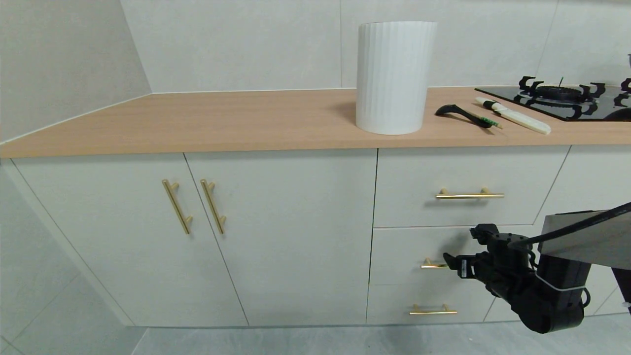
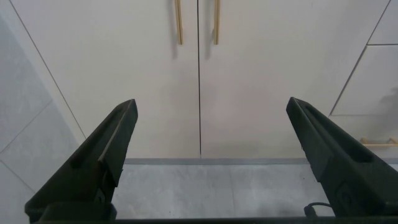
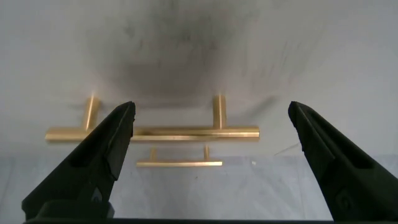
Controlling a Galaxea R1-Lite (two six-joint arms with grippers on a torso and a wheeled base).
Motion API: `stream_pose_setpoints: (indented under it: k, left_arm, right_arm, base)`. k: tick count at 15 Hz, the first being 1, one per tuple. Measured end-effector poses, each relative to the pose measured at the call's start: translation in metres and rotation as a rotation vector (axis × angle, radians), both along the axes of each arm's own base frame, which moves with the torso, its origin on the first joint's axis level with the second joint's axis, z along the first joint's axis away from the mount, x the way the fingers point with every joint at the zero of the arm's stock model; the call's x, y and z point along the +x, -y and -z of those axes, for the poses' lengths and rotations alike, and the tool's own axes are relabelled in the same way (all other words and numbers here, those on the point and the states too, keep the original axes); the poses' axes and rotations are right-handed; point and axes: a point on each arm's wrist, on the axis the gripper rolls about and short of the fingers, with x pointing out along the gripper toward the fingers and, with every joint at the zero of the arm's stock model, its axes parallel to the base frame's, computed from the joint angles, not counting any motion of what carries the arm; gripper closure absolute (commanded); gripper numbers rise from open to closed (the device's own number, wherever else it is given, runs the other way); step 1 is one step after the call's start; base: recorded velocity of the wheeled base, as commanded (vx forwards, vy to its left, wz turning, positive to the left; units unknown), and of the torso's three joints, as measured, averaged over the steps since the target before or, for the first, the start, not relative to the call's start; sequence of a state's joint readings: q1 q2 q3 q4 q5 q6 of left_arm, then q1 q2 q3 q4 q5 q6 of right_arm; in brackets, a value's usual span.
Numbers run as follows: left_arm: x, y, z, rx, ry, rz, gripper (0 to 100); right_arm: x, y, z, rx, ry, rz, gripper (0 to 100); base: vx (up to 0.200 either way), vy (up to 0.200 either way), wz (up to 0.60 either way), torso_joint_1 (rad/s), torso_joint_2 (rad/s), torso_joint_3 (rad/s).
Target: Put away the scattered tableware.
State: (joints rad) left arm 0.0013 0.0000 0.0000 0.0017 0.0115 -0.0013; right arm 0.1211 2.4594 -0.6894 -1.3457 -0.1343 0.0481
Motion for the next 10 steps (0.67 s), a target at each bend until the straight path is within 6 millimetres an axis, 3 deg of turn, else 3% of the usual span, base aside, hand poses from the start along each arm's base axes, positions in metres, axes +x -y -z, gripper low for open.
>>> stream_pose_setpoints:
  k: [10]
  left_arm:
    - [0.0,0.0,0.0,0.0,0.0,0.0,0]
  right_arm:
    - [-0.006,0.001,0.023,-0.023,-0.093,0.014,0]
  base:
    - [0.0,0.0,0.0,0.0,0.0,0.0]
